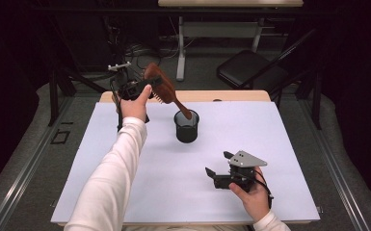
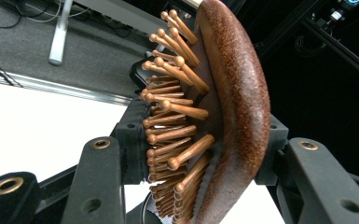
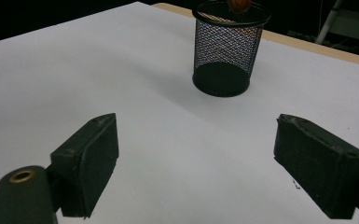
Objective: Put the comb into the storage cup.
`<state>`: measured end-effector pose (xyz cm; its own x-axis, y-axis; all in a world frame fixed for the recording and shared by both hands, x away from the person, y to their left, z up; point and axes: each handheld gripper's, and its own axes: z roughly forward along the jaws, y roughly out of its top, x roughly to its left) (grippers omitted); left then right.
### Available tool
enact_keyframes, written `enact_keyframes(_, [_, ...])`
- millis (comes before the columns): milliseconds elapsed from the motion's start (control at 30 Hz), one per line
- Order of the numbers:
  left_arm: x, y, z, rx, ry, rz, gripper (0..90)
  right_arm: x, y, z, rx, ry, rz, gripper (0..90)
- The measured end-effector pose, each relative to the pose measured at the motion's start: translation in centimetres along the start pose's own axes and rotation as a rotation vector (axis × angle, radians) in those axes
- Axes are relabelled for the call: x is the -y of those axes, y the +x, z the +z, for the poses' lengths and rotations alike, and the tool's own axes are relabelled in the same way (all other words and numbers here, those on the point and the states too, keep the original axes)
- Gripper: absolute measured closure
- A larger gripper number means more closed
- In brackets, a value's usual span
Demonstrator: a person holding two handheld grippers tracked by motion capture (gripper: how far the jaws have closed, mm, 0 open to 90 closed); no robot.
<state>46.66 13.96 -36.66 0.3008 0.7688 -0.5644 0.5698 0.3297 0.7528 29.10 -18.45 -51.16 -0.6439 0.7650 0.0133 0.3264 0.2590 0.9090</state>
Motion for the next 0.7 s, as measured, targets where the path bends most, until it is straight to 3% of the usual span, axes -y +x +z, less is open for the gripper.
enact_keyframes(500, [0.5, 0.4, 0.8, -0.016, 0.007, -0.010, 50.3, 0.0, 0.0, -0.1, -0.017, 0.002, 0.007, 0.0])
enact_keyframes(700, [0.8, 0.5, 1.1, -0.018, 0.012, -0.012, 50.3, 0.0, -0.1, -0.1, -0.008, 0.006, 0.009, 0.0])
